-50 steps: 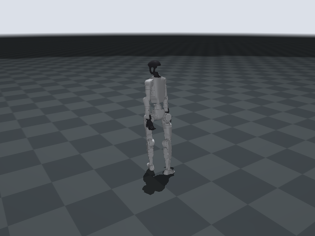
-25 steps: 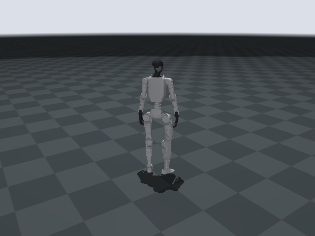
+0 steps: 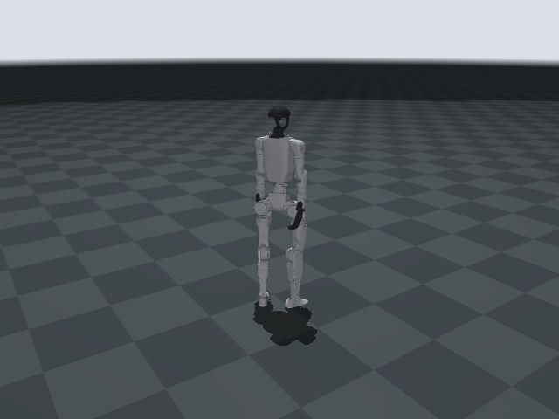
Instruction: In place motions
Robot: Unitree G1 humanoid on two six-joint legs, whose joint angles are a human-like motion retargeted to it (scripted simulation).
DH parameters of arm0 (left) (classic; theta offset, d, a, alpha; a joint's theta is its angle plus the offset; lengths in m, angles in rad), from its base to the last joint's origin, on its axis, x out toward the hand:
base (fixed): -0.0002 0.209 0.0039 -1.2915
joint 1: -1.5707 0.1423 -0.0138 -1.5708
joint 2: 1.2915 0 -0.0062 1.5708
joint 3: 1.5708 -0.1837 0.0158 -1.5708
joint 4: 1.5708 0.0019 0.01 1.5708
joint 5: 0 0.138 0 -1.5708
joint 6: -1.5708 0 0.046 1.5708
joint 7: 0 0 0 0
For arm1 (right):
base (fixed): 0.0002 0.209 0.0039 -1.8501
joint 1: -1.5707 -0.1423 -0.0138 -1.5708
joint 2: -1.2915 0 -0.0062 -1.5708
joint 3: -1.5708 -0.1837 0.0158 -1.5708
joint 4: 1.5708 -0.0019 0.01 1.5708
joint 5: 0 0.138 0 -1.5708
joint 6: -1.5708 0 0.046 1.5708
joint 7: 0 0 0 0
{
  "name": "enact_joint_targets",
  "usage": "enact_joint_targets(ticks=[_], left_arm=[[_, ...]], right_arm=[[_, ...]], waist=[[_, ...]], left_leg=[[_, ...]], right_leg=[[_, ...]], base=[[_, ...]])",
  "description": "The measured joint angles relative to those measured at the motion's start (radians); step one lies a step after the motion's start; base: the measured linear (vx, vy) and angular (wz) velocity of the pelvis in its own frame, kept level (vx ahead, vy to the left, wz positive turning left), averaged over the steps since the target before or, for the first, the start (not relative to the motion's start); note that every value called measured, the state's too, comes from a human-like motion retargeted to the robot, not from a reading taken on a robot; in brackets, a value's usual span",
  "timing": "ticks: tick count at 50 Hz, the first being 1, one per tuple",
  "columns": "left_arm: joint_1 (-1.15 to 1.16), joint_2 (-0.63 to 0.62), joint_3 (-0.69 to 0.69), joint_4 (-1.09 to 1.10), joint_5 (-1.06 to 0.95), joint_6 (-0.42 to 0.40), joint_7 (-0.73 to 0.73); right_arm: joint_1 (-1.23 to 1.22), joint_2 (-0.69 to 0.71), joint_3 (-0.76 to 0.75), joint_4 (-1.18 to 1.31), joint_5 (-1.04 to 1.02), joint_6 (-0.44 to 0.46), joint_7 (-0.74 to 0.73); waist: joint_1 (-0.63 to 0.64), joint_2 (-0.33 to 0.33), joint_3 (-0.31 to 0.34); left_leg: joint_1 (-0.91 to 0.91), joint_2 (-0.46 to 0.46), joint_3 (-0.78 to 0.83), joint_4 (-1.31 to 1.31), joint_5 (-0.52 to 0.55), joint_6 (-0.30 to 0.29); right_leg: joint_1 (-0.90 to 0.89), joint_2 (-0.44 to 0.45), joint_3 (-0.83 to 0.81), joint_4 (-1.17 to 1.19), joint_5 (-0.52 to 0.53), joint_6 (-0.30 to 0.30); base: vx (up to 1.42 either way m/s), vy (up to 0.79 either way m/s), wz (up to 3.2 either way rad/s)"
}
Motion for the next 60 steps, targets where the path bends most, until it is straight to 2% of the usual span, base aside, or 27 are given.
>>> enact_joint_targets(ticks=[6, 12, 22, 35, 44, 54, 60], left_arm=[[0.03, 0.01, -0.004, 0.078, 0.01, 0.013, 0.018], [0.033, 0.038, -0.016, 0.12, 0.04, 0.041, 0.029], [0.054, 0.027, 0.028, 0.069, 0.0, 0.019, 0.023], [0.088, 0.0, 0.009, 0.046, 0.009, 0.02, 0.009], [0.074, -0.019, 0.007, 0.008, 0.01, 0.021, -0.003], [0.037, -0.013, -0.007, -0.018, 0.004, 0.012, -0.004], [0.043, -0.011, 0.003, -0.017, 0.002, 0.012, -0.003]], right_arm=[[-0.021, -0.014, 0.04, -0.055, -0.117, -0.029, -0.027], [-0.05, -0.003, 0.019, -0.102, -0.056, -0.048, 0.015], [-0.079, 0.022, 0.039, -0.164, -0.022, -0.057, 0.023], [-0.113, 0.022, 0.055, -0.131, -0.064, -0.042, 0.017], [-0.104, 0.003, 0.013, -0.073, -0.034, -0.035, -0.032], [-0.069, -0.001, -0.069, -0.055, 0.043, -0.018, -0.036], [-0.086, 0.0, -0.058, -0.085, 0.055, -0.019, -0.026]], waist=[[0.026, -0.025, -0.003], [0.022, -0.047, 0.015], [0.006, -0.053, 0.019], [-0.094, 0.0, -0.013], [-0.168, 0.055, -0.008], [-0.189, 0.075, 0.001], [-0.179, 0.072, 0.003]], left_leg=[[0.006, -0.008, -0.005, 0.002, -0.001, -0.002], [0.013, -0.01, -0.03, 0.008, -0.001, -0.003], [0.026, 0.007, 0.018, 0.006, -0.011, -0.015], [0.048, 0.05, 0.205, -0.004, -0.035, -0.054], [0.063, 0.073, 0.33, -0.003, -0.051, -0.078], [0.06, 0.077, 0.369, -0.003, -0.053, -0.085], [0.058, 0.075, 0.361, -0.002, -0.05, -0.083]], right_leg=[[0.007, -0.014, 0.014, 0.005, -0.004, 0.005], [0.021, -0.018, 0.001, 0.004, -0.003, 0.001], [-0.006, -0.007, 0.049, 0.012, 0.007, -0.006], [-0.097, 0.03, 0.178, 0.022, 0.041, -0.008], [-0.146, 0.062, 0.252, 0.026, 0.062, -0.01], [-0.168, 0.071, 0.274, 0.03, 0.063, -0.01], [-0.162, 0.066, 0.261, 0.028, 0.061, -0.008]], base=[[0.01, 0.01, 0.15], [-0.06, 0.05, 0.21], [-0.14, 0.21, -0.25], [-0.04, 0.3, -0.73], [0.0, 0.18, -0.71], [-0.01, 0.05, -0.16], [0.0, -0.01, 0.04]])
